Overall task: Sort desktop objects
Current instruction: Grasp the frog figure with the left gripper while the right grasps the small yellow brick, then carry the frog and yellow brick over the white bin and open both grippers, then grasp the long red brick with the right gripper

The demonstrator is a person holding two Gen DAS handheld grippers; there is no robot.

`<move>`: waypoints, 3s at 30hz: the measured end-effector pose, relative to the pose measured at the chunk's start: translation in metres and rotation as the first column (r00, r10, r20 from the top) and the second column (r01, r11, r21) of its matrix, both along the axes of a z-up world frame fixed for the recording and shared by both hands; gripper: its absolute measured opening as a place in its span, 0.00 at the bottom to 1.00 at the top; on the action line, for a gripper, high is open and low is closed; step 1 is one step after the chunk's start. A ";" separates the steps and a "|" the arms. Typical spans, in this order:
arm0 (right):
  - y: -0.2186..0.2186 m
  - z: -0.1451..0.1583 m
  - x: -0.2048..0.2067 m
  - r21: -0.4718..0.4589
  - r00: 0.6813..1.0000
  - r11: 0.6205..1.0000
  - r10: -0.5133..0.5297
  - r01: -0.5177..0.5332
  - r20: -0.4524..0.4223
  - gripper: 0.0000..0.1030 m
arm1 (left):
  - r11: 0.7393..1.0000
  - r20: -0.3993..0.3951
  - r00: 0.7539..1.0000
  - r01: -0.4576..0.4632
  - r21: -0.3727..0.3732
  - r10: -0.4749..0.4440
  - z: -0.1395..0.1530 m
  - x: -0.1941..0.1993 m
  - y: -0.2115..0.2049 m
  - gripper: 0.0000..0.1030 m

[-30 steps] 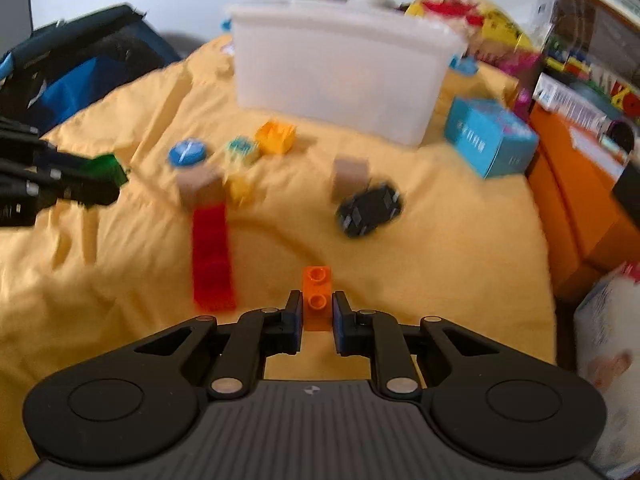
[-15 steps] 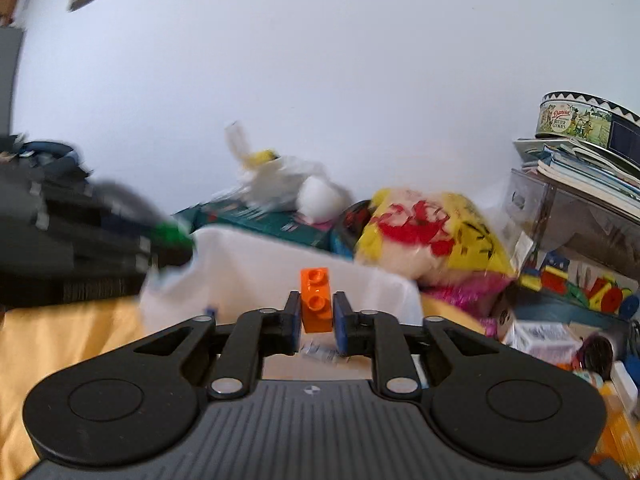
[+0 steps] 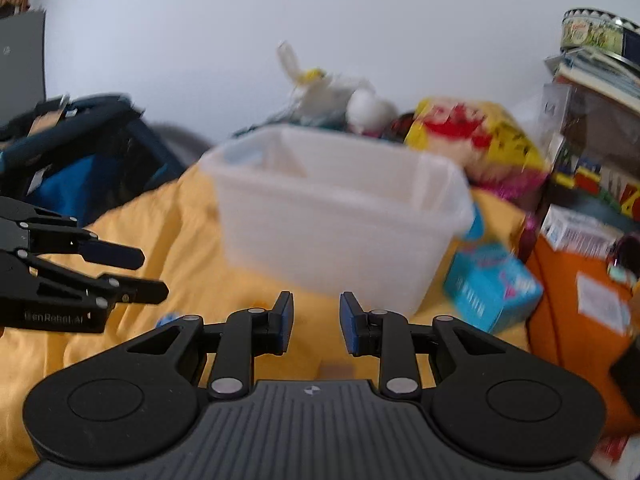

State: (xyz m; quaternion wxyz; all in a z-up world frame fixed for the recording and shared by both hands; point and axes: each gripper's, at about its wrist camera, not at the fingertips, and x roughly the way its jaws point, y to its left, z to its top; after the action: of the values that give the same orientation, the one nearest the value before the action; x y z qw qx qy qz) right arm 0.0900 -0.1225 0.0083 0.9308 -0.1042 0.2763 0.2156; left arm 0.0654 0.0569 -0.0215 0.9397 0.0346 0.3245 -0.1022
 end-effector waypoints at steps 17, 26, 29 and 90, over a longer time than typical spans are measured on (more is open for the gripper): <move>0.044 -0.062 -0.002 -0.116 0.973 0.983 0.119 -0.144 -0.200 0.27 | 1.000 -0.107 0.994 -0.013 0.009 0.014 -0.033 -0.066 -0.006 0.43; 0.039 -0.067 -0.001 -0.086 0.972 0.990 0.093 -0.114 -0.215 0.19 | 1.000 -0.037 0.999 -0.011 0.015 0.012 -0.012 -0.040 -0.005 0.46; 0.027 -0.061 -0.009 -0.092 0.979 0.993 0.057 -0.076 -0.197 0.19 | 0.999 -0.038 0.999 -0.016 0.036 0.018 -0.011 -0.011 -0.015 0.57; -0.024 0.032 0.004 0.016 0.999 1.000 -0.018 0.018 0.033 0.27 | 1.000 0.045 0.999 0.024 0.016 -0.025 0.042 0.002 -0.008 0.47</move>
State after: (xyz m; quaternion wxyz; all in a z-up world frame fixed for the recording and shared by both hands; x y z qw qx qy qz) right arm 0.0939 -0.1460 0.0404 0.9380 -0.0980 0.2599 0.2075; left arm 0.0675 0.0493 0.0201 0.9452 0.0478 0.3036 -0.1104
